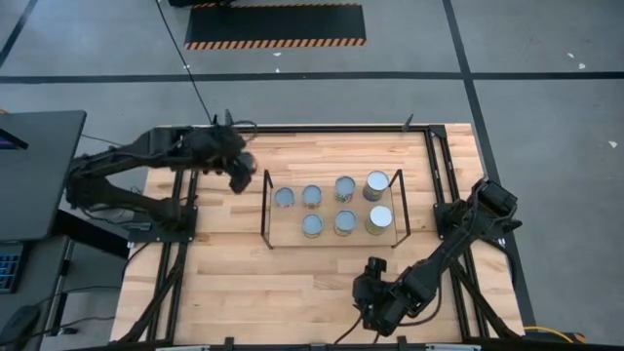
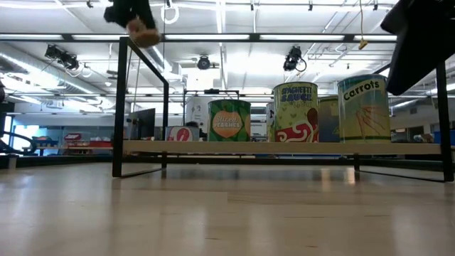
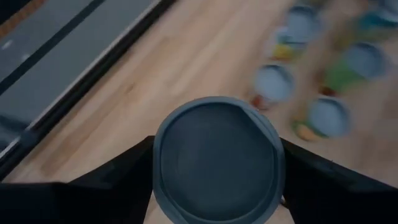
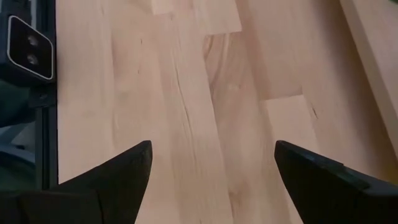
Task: Pick and place cans onto a shelf
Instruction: Put the canned pineapple rings can on the shelf
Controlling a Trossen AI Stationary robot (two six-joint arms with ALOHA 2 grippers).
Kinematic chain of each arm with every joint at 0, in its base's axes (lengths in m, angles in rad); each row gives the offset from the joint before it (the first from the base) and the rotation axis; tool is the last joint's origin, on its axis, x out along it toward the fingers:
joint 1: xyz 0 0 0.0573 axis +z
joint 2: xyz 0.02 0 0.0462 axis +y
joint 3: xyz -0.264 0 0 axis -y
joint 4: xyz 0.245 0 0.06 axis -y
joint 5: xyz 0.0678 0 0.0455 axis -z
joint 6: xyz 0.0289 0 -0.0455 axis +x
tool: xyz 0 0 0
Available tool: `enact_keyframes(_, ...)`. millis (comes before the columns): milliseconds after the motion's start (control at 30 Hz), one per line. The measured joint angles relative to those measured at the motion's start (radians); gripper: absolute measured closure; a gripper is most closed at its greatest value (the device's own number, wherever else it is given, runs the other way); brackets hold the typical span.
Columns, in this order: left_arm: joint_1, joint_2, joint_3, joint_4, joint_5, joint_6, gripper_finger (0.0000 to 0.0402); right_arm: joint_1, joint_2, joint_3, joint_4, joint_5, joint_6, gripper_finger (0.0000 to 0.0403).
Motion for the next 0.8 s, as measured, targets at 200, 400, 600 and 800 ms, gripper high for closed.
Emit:
enact_keyframes(200,-0.211,0.124,0.079,0.039,0.003,0.0,0.0113,-0.018,-0.004,0.0,-0.04,-0.027,-0.008,0.0056)
enact_keyframes(400,-0.313,0.351,0.219,0.02,0.003,0.107,0.0113,-0.012,-0.062,0.0,-0.163,0.018,0.033,0.0056)
enact_keyframes(600,-0.325,0.491,0.33,-0.05,0.004,0.235,0.0113,0.008,-0.108,0.0,-0.175,0.033,0.059,0.0056)
enact_keyframes(800,-0.272,0.569,0.303,-0.038,0.098,0.278,0.0113,0.034,-0.111,0.0,-0.175,0.058,0.067,0.0056)
